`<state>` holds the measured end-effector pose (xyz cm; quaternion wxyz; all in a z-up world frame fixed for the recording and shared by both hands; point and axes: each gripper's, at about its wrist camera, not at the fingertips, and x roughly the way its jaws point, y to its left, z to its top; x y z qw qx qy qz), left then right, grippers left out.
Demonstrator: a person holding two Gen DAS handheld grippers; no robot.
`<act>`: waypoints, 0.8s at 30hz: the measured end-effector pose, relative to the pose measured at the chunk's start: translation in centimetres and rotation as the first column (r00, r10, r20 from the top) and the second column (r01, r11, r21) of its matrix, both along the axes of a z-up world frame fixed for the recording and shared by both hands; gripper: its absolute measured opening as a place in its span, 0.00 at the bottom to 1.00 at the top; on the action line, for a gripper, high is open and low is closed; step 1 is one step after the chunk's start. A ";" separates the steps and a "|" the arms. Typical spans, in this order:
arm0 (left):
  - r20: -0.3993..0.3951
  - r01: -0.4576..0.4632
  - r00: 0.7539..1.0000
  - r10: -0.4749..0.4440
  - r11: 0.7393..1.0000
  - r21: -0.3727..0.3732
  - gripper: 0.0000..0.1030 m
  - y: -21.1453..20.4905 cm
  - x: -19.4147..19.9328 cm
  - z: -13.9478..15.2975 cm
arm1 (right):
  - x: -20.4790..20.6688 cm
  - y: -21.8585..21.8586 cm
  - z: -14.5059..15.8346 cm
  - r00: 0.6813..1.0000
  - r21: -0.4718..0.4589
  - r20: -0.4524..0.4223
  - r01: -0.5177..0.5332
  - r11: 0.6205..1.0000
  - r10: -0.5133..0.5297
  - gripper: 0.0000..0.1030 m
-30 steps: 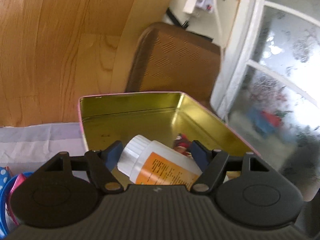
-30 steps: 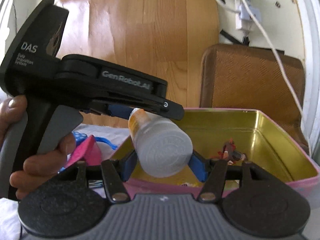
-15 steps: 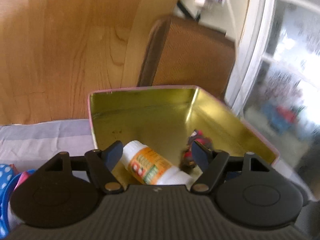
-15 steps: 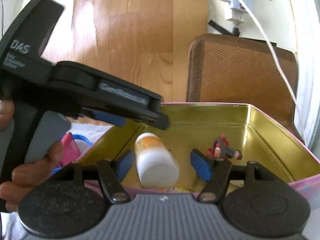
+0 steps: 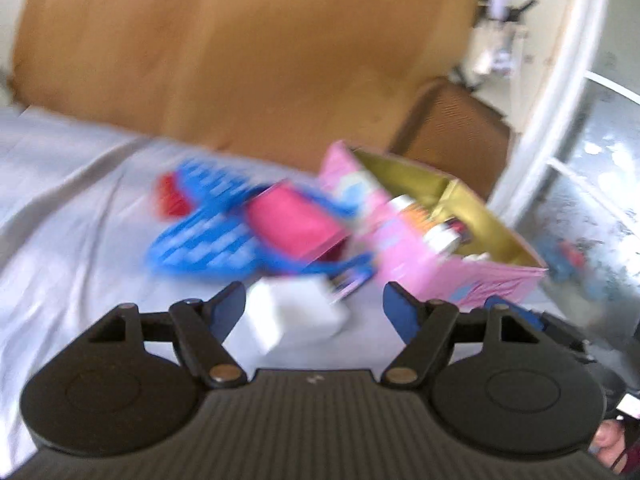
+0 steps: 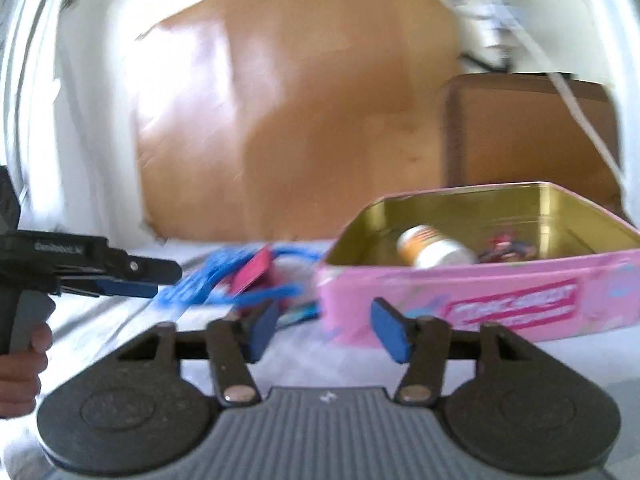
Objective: Organize rigid objects
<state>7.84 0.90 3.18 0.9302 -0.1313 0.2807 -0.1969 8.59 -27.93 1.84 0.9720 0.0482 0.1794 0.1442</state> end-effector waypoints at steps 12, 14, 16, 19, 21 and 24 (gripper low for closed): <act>-0.033 -0.036 0.999 0.035 0.999 -0.035 0.75 2.4 -0.4 -2.9 | 3.3 7.5 -0.8 0.975 -0.080 -0.157 -0.170 0.982 0.156 0.25; -0.043 -0.038 0.998 0.035 0.997 -0.065 0.75 2.9 -0.2 -3.1 | 3.9 8.4 -0.7 0.982 -0.154 -0.141 -0.148 0.977 0.127 0.25; -0.056 -0.030 0.998 0.025 0.995 -0.092 0.75 3.2 0.0 -3.3 | 4.8 9.2 -0.9 0.991 -0.253 -0.107 -0.109 0.961 0.084 0.25; -0.051 -0.020 0.999 0.014 0.993 -0.119 0.75 3.4 0.0 -3.4 | 6.6 10.1 -1.1 0.993 -0.347 -0.092 -0.098 0.933 0.070 0.25; -0.042 -0.010 0.999 0.005 0.992 -0.127 0.75 3.4 -0.1 -3.4 | 8.2 10.1 -1.1 0.989 -0.318 -0.130 -0.113 0.941 0.075 0.25; -0.027 0.002 1.000 -0.005 0.992 -0.129 0.75 3.4 -0.2 -3.3 | 10.6 10.4 -1.4 0.981 -0.290 -0.184 -0.117 0.950 0.065 0.25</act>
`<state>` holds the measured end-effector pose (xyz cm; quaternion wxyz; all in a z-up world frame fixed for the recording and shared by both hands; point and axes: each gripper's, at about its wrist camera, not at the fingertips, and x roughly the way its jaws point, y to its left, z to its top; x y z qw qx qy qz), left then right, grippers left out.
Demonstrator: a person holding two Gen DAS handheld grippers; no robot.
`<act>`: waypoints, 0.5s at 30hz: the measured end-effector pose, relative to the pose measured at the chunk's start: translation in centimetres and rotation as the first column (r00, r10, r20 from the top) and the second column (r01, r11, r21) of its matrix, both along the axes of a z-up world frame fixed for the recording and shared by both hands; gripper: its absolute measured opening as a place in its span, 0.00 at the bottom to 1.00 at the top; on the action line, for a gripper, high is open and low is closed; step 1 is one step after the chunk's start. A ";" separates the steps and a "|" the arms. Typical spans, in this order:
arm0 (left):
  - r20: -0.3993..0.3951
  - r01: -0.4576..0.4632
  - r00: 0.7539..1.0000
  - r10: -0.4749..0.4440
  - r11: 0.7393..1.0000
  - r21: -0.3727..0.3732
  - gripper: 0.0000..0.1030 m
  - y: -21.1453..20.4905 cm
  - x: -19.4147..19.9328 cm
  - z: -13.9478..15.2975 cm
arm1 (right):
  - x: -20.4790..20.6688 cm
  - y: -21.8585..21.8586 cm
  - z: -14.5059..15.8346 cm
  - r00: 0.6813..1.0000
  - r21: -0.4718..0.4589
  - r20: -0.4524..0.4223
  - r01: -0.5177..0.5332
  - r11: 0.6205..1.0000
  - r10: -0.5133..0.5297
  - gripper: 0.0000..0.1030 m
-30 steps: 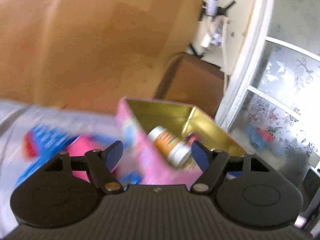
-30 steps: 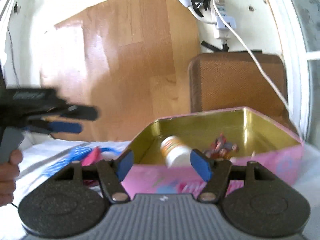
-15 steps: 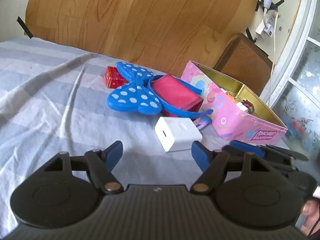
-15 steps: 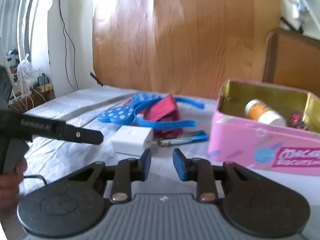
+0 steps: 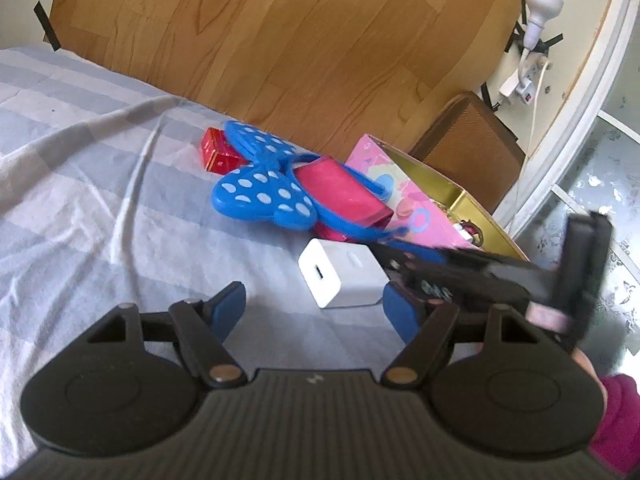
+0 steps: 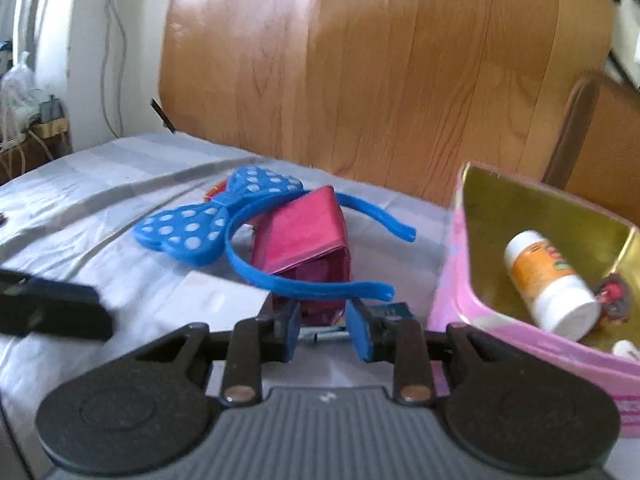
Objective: Organize rigid objects
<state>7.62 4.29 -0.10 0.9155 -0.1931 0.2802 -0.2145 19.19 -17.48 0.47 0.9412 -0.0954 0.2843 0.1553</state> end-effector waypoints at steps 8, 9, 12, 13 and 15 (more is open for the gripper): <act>0.003 0.009 1.000 -0.009 1.000 -0.016 0.76 0.1 0.1 -0.1 | 2.6 0.3 -0.7 0.995 0.018 -0.098 0.021 1.000 -0.019 0.20; 0.001 0.008 1.000 -0.008 1.000 -0.021 0.77 0.2 0.1 -0.1 | 2.1 0.0 -0.8 0.995 0.013 -0.096 0.013 1.000 -0.011 0.20; -0.003 0.009 1.000 -0.009 1.000 -0.030 0.77 0.3 0.2 -0.1 | -0.9 -0.9 -0.9 0.996 0.008 -0.087 0.000 1.000 0.001 0.21; -0.002 0.009 1.000 -0.009 1.000 -0.029 0.77 0.3 0.1 -0.1 | -1.9 -1.4 -0.9 0.996 0.021 -0.086 -0.004 1.000 0.006 0.21; 0.003 0.012 1.000 -0.012 1.000 -0.023 0.77 0.2 0.1 -0.1 | -4.6 -3.0 -1.0 0.997 0.052 -0.083 -0.004 0.999 0.008 0.23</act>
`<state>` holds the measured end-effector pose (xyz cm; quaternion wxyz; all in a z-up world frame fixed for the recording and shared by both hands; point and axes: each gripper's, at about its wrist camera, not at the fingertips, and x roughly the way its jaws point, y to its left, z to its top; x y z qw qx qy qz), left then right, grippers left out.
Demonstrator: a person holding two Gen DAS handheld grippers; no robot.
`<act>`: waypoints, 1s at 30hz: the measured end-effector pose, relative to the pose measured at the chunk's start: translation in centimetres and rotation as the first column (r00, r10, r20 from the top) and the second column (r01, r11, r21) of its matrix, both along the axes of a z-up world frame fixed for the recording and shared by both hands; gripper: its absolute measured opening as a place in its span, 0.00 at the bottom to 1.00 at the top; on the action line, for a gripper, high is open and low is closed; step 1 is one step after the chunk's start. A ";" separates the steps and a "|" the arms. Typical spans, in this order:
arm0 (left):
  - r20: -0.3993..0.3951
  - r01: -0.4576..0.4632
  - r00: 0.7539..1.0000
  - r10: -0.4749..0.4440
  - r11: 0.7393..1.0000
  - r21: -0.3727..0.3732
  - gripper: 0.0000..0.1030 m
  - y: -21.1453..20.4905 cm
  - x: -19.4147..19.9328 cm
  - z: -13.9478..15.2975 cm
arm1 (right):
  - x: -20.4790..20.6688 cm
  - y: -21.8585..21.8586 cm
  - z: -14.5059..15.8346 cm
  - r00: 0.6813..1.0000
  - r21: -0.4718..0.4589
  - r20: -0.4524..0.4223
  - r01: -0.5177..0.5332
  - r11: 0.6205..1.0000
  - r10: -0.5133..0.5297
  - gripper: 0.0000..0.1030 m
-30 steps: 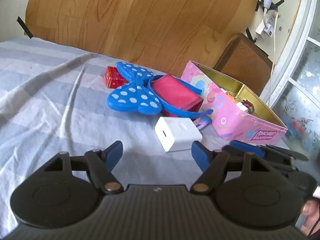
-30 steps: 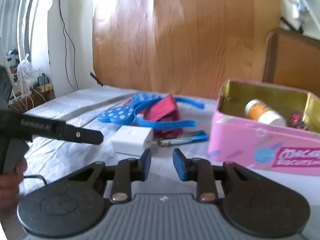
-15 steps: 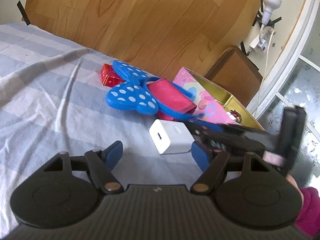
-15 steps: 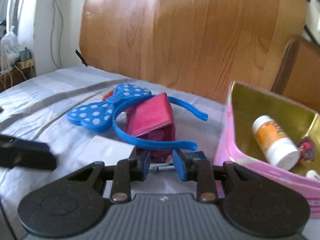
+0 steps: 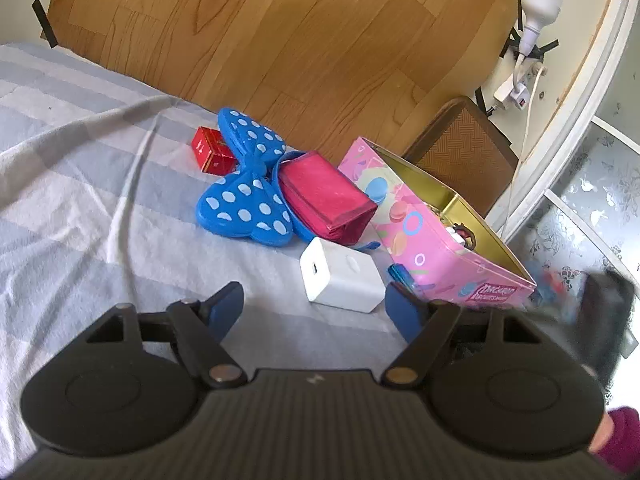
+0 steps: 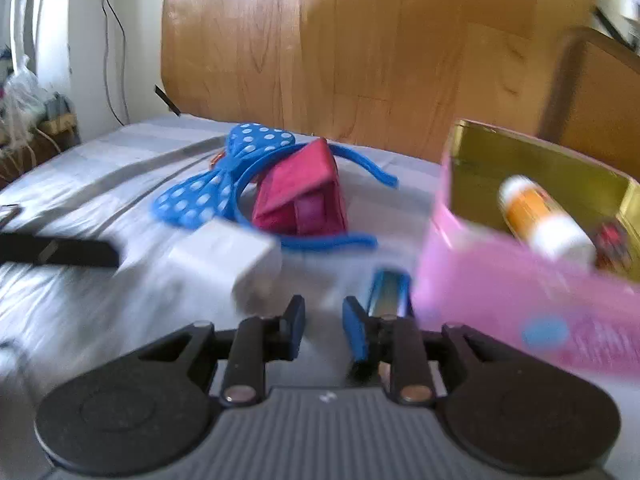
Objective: Organize rigid objects
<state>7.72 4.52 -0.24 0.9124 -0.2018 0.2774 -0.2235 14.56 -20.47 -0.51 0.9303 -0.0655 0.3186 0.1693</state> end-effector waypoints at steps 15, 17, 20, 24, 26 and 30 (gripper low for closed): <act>0.006 -0.035 0.999 0.035 0.973 0.228 0.77 -3.3 -0.5 0.1 | -6.2 -4.5 2.1 0.990 0.068 0.123 0.058 0.996 -0.066 0.33; 0.018 -0.044 0.999 0.040 0.958 0.282 0.77 -4.1 -0.6 0.1 | -4.2 -4.2 1.7 0.992 0.073 0.099 0.072 0.995 -0.079 0.33; 0.036 -0.052 0.998 0.042 0.928 0.368 0.77 -5.3 -0.8 0.0 | -1.1 -3.6 0.7 0.995 0.076 0.030 0.094 0.993 -0.097 0.37; 0.044 -0.061 0.998 0.047 0.899 0.433 0.77 -6.2 -0.8 -0.1 | 0.9 -3.4 0.4 0.994 0.063 -0.008 0.107 0.992 -0.107 0.38; 0.046 -0.064 0.998 0.049 0.893 0.446 0.77 -6.4 -0.9 -0.1 | 0.6 -3.3 0.2 0.995 0.054 -0.001 0.105 0.993 -0.105 0.27; 0.048 -0.069 0.997 0.052 0.881 0.467 0.77 -6.8 -1.0 -0.2 | -1.8 -3.5 0.1 0.996 0.032 0.021 0.090 0.995 -0.090 0.24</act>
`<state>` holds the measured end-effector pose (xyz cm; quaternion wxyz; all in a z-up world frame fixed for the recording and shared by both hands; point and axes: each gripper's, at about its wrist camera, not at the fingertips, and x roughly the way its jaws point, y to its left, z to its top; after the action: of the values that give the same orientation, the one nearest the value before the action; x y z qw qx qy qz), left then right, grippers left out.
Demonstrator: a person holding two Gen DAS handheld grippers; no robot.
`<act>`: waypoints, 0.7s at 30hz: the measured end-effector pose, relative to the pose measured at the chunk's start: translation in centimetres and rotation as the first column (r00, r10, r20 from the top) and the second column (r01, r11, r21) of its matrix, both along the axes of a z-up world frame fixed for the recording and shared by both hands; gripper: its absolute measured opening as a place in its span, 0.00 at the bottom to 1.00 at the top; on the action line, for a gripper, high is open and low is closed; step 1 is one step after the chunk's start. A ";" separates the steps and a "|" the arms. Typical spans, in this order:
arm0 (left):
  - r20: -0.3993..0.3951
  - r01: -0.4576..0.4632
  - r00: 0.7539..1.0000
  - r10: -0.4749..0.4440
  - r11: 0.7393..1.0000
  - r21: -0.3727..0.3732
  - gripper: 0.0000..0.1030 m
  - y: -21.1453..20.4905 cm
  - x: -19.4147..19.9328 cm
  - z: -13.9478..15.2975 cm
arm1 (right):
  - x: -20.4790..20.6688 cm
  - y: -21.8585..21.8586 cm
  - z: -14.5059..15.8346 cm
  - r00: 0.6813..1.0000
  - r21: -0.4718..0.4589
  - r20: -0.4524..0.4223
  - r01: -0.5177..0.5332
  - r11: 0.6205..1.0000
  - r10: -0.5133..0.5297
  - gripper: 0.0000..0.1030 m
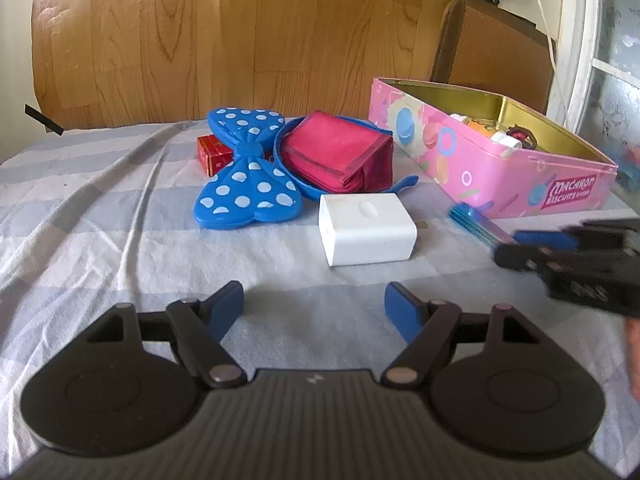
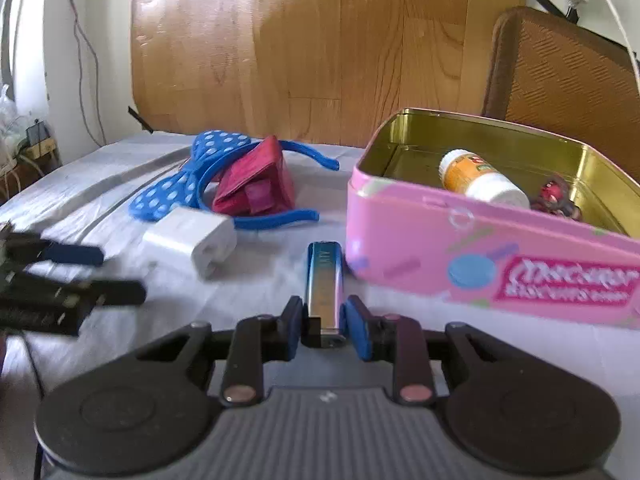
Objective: Organize rigid objects
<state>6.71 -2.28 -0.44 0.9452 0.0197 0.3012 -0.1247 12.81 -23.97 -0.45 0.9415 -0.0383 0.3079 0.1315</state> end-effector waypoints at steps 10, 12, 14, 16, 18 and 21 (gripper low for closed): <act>0.000 -0.017 1.000 0.017 0.999 0.049 0.76 -0.8 -0.2 0.0 | -8.9 -3.4 0.0 1.000 -0.004 0.017 0.018 1.000 -0.018 0.24; -0.001 0.014 1.000 -0.014 1.000 0.028 0.68 -1.3 -0.7 0.3 | -10.4 -4.1 -0.1 0.999 -0.015 0.028 0.045 0.999 -0.044 0.24; -0.011 0.104 0.994 -0.105 0.994 -0.040 0.67 -2.2 -1.2 0.8 | -11.4 -5.2 -0.1 0.997 -0.002 0.034 0.066 0.998 -0.066 0.26; -0.003 0.206 0.978 -0.207 0.976 -0.068 0.67 -4.1 -1.9 1.6 | -11.9 -6.2 -0.2 0.994 -0.016 0.043 0.102 0.995 -0.101 0.33; 0.010 0.294 0.956 -0.294 0.953 -0.069 0.67 -6.4 -2.3 2.2 | -12.4 -7.4 -0.2 0.989 -0.010 0.044 0.140 0.990 -0.139 0.34; -0.020 0.405 0.912 -0.409 0.908 -0.110 0.66 -9.5 -2.0 2.6 | -13.0 -9.0 -0.3 0.984 0.020 0.042 0.172 0.985 -0.172 0.35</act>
<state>4.68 -11.77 2.18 0.8916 0.0305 0.3036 -0.3347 -0.23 -32.96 -0.80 0.9562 -0.0070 0.2882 0.0513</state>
